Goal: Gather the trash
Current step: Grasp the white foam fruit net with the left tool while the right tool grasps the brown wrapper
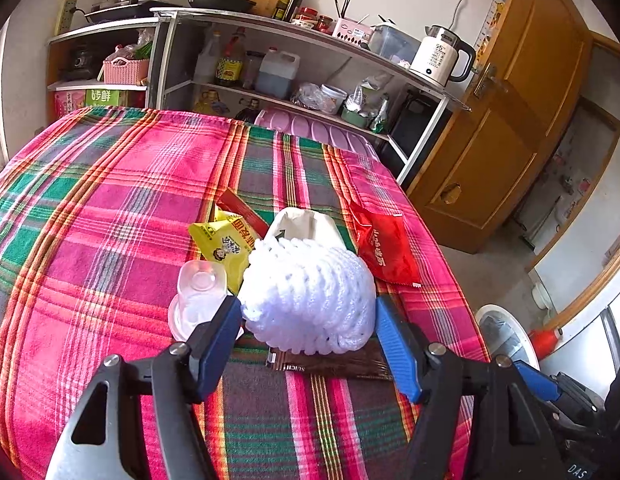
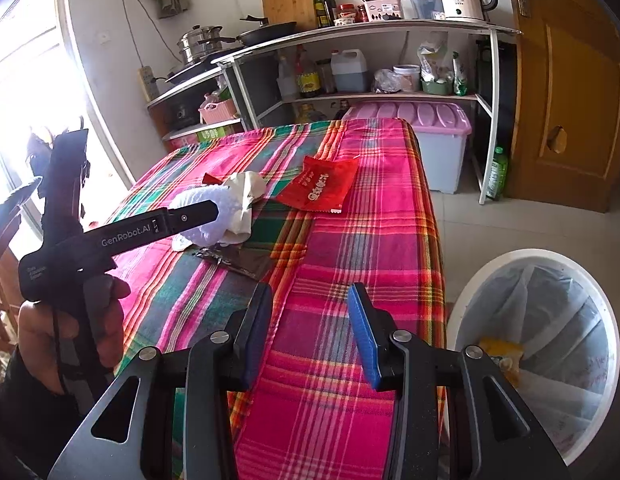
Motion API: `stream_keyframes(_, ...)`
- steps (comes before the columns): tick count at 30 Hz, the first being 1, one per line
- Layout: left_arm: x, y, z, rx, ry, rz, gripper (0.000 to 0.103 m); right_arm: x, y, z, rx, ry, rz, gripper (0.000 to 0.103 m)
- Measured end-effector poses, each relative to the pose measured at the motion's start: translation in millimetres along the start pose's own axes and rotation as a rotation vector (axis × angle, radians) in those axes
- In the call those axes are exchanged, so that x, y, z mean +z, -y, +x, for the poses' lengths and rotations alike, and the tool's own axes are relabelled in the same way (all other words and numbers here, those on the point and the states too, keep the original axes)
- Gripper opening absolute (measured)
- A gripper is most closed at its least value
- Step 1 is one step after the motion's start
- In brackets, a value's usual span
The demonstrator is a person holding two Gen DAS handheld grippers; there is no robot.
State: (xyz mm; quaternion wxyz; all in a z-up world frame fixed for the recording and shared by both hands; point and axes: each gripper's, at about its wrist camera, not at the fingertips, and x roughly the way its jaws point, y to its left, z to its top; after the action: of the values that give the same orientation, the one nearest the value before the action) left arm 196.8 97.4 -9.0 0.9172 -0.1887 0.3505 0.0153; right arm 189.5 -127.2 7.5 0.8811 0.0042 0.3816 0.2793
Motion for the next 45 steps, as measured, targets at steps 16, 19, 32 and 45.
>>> stream_keyframes(16, -6, 0, -27, -0.057, 0.059, 0.07, 0.025, 5, -13, 10, -0.002, -0.027, -0.036, 0.04)
stream_keyframes(19, -11, -6, -41, -0.079, 0.069, 0.076, 0.025, 9, -23, 19, 0.012, -0.044, -0.07, 0.04)
stream_keyframes(32, -28, -41, -70, -0.084, 0.067, 0.06, 0.025, 27, -75, 86, 0.077, -0.13, -0.371, 0.041)
stream_keyframes(45, -35, -51, -65, -0.096, 0.048, 0.044, 0.025, 29, -77, 114, 0.104, -0.198, -0.409, 0.038)
